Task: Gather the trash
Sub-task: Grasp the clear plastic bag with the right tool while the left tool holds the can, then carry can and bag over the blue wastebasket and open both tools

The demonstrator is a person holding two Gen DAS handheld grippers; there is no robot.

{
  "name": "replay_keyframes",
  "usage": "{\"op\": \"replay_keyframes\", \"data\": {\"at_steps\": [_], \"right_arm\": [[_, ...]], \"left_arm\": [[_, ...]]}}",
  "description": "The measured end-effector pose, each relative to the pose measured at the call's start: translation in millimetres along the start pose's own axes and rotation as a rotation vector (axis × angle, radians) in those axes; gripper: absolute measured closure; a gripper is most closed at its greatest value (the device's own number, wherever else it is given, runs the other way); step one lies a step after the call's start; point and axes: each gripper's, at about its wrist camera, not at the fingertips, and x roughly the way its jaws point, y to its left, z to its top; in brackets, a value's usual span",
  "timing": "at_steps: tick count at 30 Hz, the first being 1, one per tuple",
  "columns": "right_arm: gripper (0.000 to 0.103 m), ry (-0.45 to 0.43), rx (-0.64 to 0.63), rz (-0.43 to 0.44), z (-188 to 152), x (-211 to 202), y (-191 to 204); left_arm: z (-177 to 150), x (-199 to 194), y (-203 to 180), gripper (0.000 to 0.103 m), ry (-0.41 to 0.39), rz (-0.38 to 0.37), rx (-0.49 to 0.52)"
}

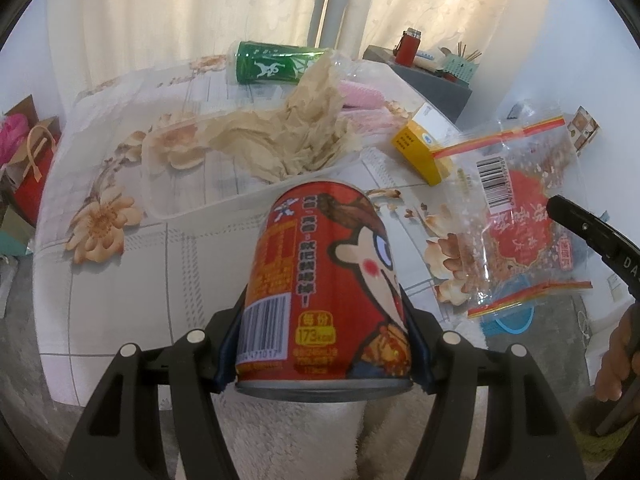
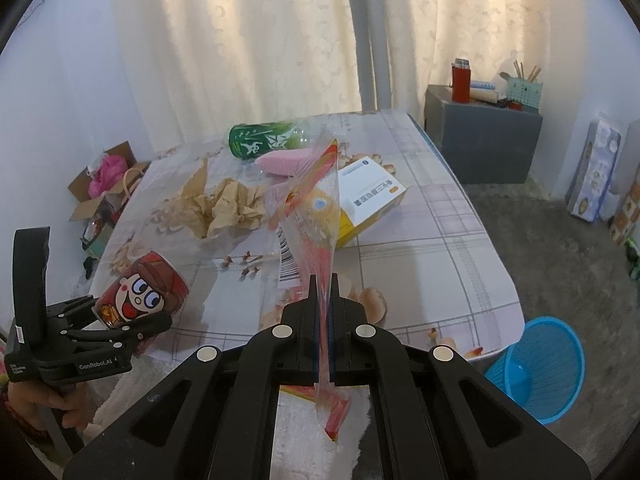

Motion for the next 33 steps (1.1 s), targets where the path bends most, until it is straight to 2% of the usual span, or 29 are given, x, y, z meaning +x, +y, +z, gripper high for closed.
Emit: {"op": "replay_keyframes", "data": {"at_steps": [10,16,22,27,33], "right_arm": [[0.102,-0.068,0.055,-0.011,-10.1,-28.7,-20.1],[0.102,-0.12,0.128,-0.069,-24.3,-57.4,-46.7],[0.102,-0.163,0.247,-0.175,-52.9,-88.9,-93.1],[0.102,-0.198,0.37,-0.275,-79.2,-112.4,-148.9],[0.102,-0.223,0.493,-0.389,-110.5,-126.8,-207.1]], "left_arm": [[-2.7,-17.5,-21.2,0.039,-0.044,0.005,0.05],[5.3,-25.4,-51.4,0.039,-0.072,-0.062,0.118],[23.7,-20.7,-99.5,0.039,-0.074,-0.158,0.226],[49.6,-10.7,-155.5,0.039,-0.087,-0.235,0.331],[71.1,22.7,-233.8,0.039,-0.017,-0.344,0.42]]}}
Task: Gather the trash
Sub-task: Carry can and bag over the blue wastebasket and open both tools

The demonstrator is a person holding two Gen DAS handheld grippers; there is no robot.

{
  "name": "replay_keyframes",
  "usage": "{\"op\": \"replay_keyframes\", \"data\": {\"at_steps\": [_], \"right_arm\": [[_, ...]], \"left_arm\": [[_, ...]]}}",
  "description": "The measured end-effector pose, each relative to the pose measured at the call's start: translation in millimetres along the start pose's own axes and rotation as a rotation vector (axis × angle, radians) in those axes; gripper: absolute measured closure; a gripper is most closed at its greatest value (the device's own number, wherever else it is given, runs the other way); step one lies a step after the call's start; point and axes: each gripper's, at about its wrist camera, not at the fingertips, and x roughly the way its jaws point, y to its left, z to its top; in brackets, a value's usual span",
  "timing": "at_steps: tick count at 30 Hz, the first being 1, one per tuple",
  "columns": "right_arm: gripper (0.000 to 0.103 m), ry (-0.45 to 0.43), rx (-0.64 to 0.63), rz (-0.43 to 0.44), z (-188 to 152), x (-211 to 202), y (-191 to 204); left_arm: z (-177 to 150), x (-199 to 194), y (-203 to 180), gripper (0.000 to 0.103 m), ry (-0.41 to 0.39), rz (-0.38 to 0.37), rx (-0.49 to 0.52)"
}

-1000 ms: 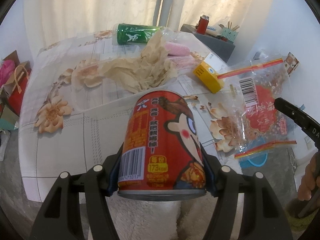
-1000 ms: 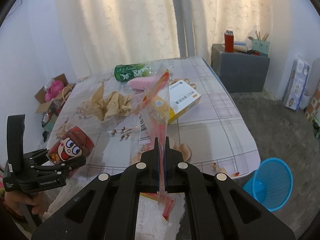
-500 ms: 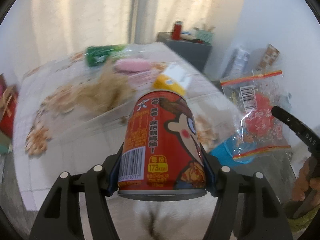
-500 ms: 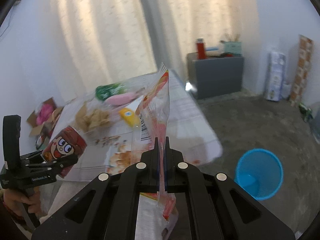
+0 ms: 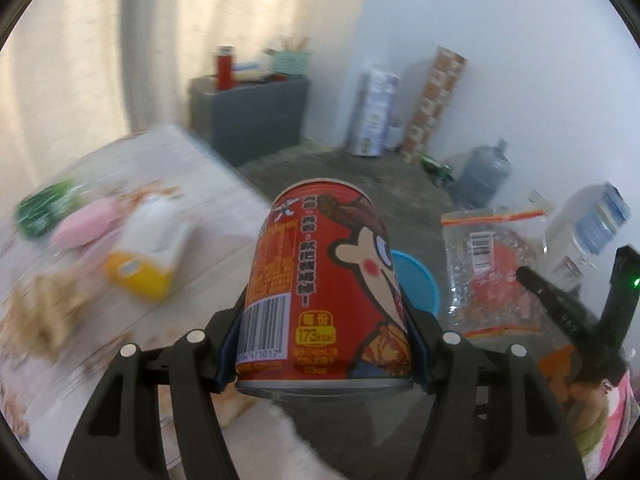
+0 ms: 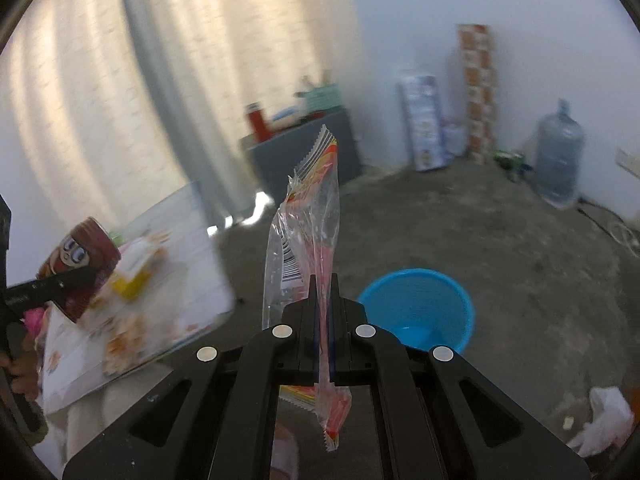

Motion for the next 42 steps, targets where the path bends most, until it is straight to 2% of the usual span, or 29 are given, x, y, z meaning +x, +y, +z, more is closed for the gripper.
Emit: {"op": "replay_keyframes", "data": {"at_steps": [5,7,9,13,17,20,23,25,26,27,28,30,37,40,42], "right_arm": [[0.102,0.021,0.088,-0.086,-6.7,22.0,-50.9],[0.102,0.046,0.12,-0.11,-10.3,39.3,-67.1],[0.102,0.082,0.156,-0.122,-17.8,58.6,-84.4],[0.101,0.162,0.209,-0.137,-30.6,102.7,-108.1],[0.101,0.231,0.249,-0.123,-44.4,140.1,-125.3],[0.101,0.279,0.282,-0.121,-52.2,167.4,-137.9],[0.101,0.316,0.319,-0.114,-57.2,189.2,-152.6],[0.096,0.335,0.34,-0.097,-61.1,202.4,-157.7],[0.094,0.345,0.349,-0.094,-63.7,210.1,-159.5],[0.083,0.357,0.352,-0.099,-65.4,216.9,-162.0],[0.067,0.37,0.352,-0.102,-66.8,224.0,-164.2],[0.057,0.372,0.346,-0.124,-70.2,228.8,-166.6],[0.056,0.323,0.337,-0.176,-70.2,212.1,-170.0],[0.056,0.263,0.333,-0.196,-63.9,186.2,-171.1],[0.056,0.206,0.335,-0.212,-61.2,155.1,-167.2]], "left_arm": [[28.6,83.8,-59.3,0.039,0.121,-0.101,0.05],[30.9,112.2,-79.7,0.039,0.163,-0.11,0.07],[29.3,156.8,-106.3,0.039,0.22,-0.107,0.099],[21.8,237.2,-135.8,0.039,0.348,-0.104,0.085],[12.5,301.0,-150.5,0.039,0.436,-0.092,0.075],[4.2,350.4,-152.4,0.039,0.505,-0.062,0.029],[0.3,381.0,-148.8,0.039,0.553,-0.038,0.012],[1.6,393.3,-149.1,0.038,0.55,-0.03,0.002],[3.5,400.6,-147.9,0.032,0.544,-0.032,-0.002],[4.8,402.6,-144.9,0.028,0.536,-0.027,-0.003],[6.0,405.0,-145.1,0.022,0.525,-0.017,-0.005],[11.2,403.3,-139.6,0.02,0.499,-0.005,-0.02],[24.2,375.7,-136.7,0.019,0.43,-0.031,-0.017],[30.0,347.8,-144.9,0.019,0.399,-0.056,0.02],[34.5,320.7,-150.8,0.019,0.36,-0.078,0.05]]}}
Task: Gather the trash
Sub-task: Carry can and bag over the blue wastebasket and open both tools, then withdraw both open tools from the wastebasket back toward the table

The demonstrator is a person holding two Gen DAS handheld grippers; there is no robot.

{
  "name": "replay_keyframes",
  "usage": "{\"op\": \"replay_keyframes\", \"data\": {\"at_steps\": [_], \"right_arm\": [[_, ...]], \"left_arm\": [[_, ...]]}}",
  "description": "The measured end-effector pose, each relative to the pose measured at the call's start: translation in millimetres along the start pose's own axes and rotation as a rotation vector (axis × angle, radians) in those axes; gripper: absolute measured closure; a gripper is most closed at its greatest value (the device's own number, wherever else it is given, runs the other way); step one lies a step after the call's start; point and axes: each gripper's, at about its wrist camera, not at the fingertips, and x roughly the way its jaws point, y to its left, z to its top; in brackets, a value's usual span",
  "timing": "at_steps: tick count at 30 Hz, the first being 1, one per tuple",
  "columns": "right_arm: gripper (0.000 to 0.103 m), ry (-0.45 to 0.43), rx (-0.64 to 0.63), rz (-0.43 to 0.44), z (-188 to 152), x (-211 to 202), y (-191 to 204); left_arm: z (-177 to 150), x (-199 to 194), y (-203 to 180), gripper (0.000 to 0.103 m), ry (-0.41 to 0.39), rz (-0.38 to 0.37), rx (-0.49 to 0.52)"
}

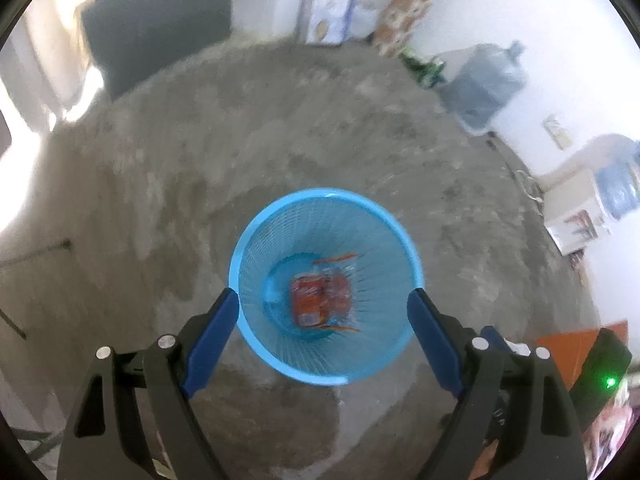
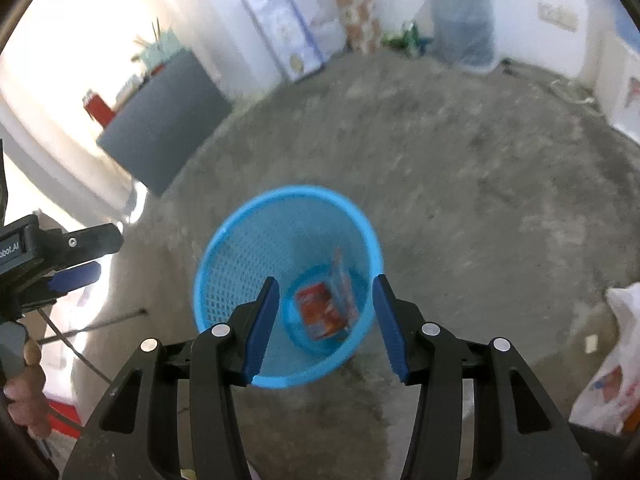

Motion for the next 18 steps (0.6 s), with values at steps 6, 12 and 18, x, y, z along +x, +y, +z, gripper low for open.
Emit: {"op": "replay_keyframes", "data": {"at_steps": [6,12,18], "right_arm": [[0.051,-0.065,0.022,0.036,-23.8,-67.0,-3.1],[0.042,-0.105,-0.019,0.071,-40.7,-117.0,20.4],[0.028,-0.142,-0.141,0.132,-37.5,-152.4,68.2]], "left_arm": [[-38.6,-89.5,-18.7,0.019,-0.09,-0.055,0.09],[-100.2,-158.8,-13.9,0.018,-0.124,-0.135,0.119],[-159.7,-234.0,30.4,0.011,-0.22,-0.12,0.084]]}}
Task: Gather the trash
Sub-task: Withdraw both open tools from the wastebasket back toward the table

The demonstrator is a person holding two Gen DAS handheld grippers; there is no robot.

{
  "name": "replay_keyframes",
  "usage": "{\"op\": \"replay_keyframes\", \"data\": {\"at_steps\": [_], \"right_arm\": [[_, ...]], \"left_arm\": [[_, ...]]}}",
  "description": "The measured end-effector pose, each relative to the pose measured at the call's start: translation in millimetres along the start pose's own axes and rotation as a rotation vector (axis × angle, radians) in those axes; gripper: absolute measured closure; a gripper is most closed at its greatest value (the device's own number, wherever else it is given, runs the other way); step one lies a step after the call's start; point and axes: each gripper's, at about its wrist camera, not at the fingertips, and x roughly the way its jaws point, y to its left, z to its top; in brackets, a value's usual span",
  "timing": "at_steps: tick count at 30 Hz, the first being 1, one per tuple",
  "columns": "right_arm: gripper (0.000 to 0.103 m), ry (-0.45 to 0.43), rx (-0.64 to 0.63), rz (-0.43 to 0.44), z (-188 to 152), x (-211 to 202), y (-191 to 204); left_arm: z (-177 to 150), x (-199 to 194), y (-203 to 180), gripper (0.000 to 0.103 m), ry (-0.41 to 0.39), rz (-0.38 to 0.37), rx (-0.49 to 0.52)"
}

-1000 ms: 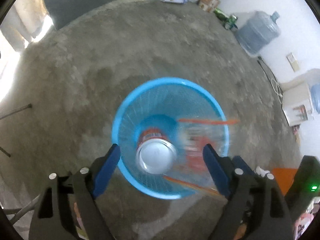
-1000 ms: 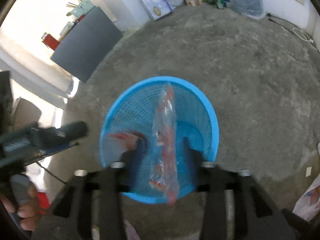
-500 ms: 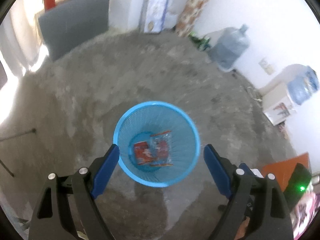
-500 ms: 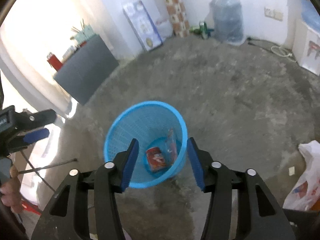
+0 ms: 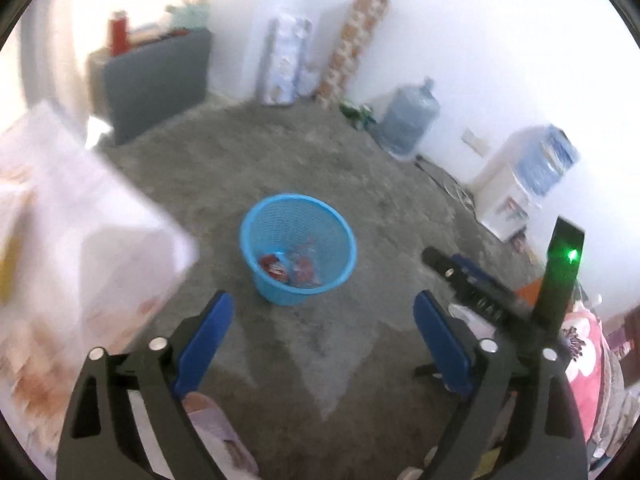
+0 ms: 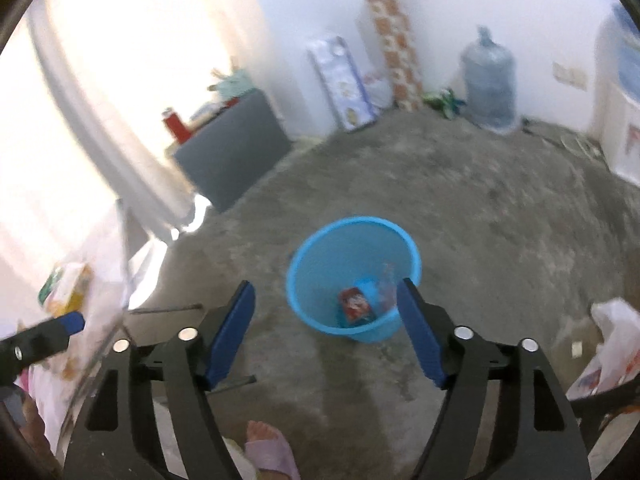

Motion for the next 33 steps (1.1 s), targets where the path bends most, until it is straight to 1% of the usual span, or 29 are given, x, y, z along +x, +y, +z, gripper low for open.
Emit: {"op": "replay_keyframes", "data": {"at_steps": [2,4,7,8,10,12,14,18,20,23,26,28,31,33], "right_arm": [[0.025,-0.006,-0.055,0.02,3.6,-6.6,20.3],[0.016,-0.01,-0.12,0.049,5.6,-12.7,48.7],[0.011,0.013,-0.2,0.084,2.7,-11.2,89.4],[0.01,0.023,-0.229,0.089,0.4,-9.6,103.5],[0.009,0.039,-0.293,0.099,-4.6,-7.4,131.6],[0.008,0.048,-0.375,0.124,-11.5,-4.7,164.6],[0.008,0.051,-0.439,0.147,-18.6,-4.5,190.2],[0.008,0.064,-0.556,0.144,-39.3,-9.1,246.9],[0.008,0.062,-0.6,0.151,-50.2,-14.3,265.7],[0.008,0.046,-0.699,0.165,-66.0,-22.0,298.8],[0.008,0.027,-0.766,0.197,-78.6,-29.6,321.0],[0.008,0.015,-0.798,0.245,-86.2,-34.1,334.4],[0.008,0.036,-0.824,0.35,-91.4,-39.4,350.8],[0.008,0.035,-0.829,0.4,-92.1,-43.4,358.6]], "left_arm": [[-14.7,-31.0,16.4,0.008,-0.06,0.028,-0.021],[-33.4,-64.3,37.3,0.007,-0.111,0.08,-0.049],[-56.7,-94.2,68.6,0.007,-0.152,0.14,-0.105],[-68.7,-106.3,82.9,0.007,-0.167,0.171,-0.132],[-88.9,-126.0,106.4,0.007,-0.193,0.219,-0.183],[-107.5,-140.7,126.5,0.006,-0.211,0.23,-0.228],[-122.9,-154.9,141.9,0.006,-0.245,0.285,-0.277],[-162.4,-191.4,167.3,0.006,-0.356,0.341,-0.357],[-170.5,-206.1,180.1,0.006,-0.393,0.359,-0.393],[-185.3,-227.9,200.0,0.006,-0.445,0.4,-0.443],[-186.8,-245.8,216.6,0.006,-0.502,0.409,-0.481],[-186.7,-251.0,228.0,0.006,-0.517,0.421,-0.503],[-189.9,-256.9,242.1,0.006,-0.534,0.439,-0.542],[-200.8,-261.6,249.1,0.006,-0.539,0.447,-0.567]]}}
